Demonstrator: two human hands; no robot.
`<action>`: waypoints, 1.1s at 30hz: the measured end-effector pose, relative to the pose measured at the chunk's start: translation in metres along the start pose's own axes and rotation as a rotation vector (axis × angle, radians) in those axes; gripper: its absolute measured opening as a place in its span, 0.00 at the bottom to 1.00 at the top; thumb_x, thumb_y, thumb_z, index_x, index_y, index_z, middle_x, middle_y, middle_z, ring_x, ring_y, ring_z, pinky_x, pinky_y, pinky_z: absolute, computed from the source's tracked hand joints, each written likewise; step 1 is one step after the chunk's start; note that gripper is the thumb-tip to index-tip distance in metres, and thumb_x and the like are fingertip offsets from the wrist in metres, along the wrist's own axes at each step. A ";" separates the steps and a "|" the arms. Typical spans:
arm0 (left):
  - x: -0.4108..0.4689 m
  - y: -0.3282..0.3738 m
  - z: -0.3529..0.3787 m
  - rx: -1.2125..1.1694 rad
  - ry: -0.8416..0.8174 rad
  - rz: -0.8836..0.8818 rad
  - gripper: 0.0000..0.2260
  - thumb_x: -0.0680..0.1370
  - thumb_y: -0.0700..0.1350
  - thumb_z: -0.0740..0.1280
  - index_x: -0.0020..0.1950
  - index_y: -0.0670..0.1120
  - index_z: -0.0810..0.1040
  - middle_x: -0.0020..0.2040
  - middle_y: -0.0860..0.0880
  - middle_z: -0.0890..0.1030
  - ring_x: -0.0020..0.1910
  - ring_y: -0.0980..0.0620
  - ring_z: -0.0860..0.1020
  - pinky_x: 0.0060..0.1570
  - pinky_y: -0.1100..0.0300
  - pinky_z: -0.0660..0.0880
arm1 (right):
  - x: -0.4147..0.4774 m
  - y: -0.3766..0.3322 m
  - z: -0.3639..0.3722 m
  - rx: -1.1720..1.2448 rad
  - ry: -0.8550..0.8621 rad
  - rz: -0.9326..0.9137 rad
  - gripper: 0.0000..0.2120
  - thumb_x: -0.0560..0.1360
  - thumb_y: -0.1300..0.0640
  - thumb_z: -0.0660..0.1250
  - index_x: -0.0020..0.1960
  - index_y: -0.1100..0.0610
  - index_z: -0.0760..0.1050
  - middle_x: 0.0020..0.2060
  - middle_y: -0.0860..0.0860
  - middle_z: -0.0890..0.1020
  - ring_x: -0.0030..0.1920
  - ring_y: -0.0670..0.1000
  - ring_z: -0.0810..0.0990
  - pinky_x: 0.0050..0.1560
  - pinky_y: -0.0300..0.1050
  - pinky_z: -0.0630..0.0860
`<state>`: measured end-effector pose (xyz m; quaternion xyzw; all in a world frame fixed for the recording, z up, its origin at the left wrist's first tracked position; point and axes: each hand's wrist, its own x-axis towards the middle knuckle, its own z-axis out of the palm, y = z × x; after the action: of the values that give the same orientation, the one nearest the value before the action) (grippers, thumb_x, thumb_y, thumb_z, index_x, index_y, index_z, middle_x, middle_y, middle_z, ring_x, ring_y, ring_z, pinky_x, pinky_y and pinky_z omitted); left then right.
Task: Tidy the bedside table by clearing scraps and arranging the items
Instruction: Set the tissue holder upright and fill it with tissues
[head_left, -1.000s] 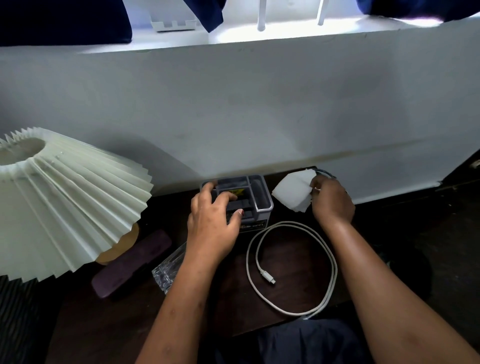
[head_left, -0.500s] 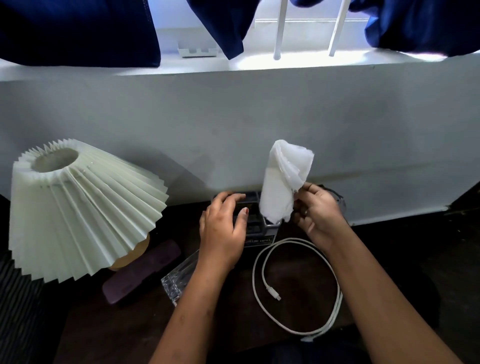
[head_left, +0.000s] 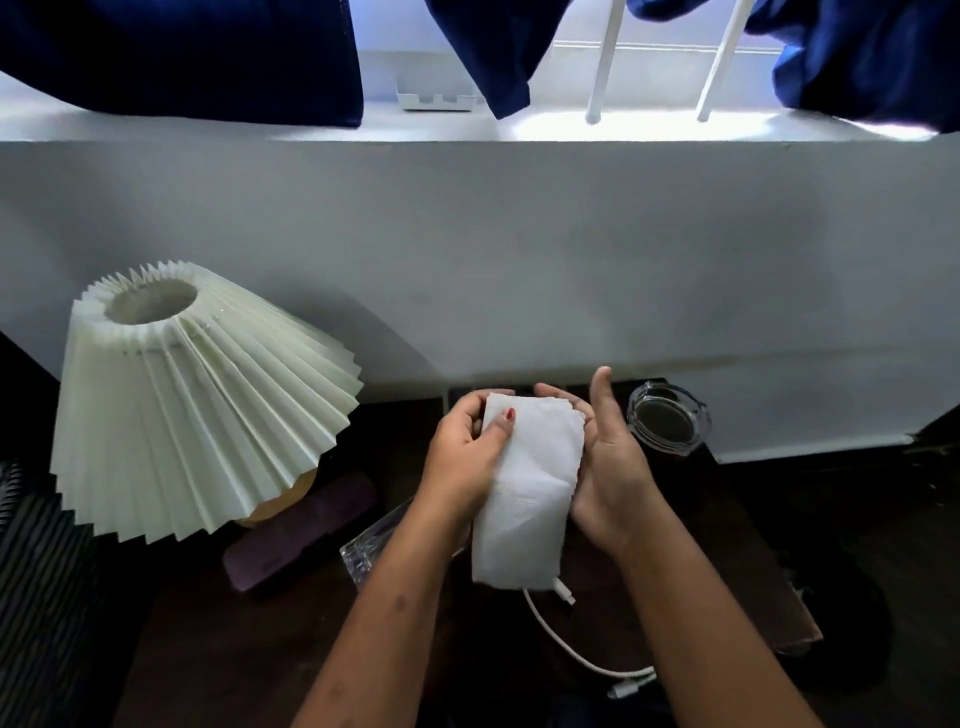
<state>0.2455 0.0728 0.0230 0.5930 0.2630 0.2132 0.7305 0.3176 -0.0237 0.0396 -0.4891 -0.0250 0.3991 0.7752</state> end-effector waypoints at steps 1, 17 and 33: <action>0.000 -0.001 0.000 -0.004 0.036 0.000 0.06 0.78 0.40 0.62 0.49 0.48 0.78 0.49 0.40 0.82 0.47 0.44 0.80 0.51 0.45 0.77 | 0.001 0.002 0.002 -0.046 -0.010 -0.013 0.30 0.68 0.37 0.62 0.57 0.60 0.75 0.48 0.59 0.83 0.47 0.56 0.83 0.49 0.52 0.80; 0.006 0.003 0.018 -0.299 0.238 0.013 0.11 0.80 0.39 0.58 0.62 0.43 0.69 0.59 0.41 0.78 0.55 0.45 0.78 0.56 0.50 0.75 | 0.020 0.018 0.008 -0.335 0.106 -0.181 0.06 0.79 0.58 0.61 0.52 0.57 0.76 0.44 0.55 0.83 0.40 0.50 0.83 0.38 0.44 0.80; 0.010 -0.012 0.002 -0.088 0.231 0.097 0.13 0.74 0.36 0.67 0.46 0.54 0.71 0.44 0.49 0.84 0.43 0.49 0.82 0.40 0.54 0.79 | 0.031 0.004 -0.010 -0.574 0.174 -0.474 0.13 0.75 0.60 0.66 0.49 0.43 0.69 0.47 0.60 0.81 0.47 0.60 0.82 0.48 0.59 0.80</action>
<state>0.2544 0.0753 0.0107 0.5441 0.3068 0.3264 0.7095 0.3404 -0.0102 0.0204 -0.6991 -0.1823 0.1423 0.6765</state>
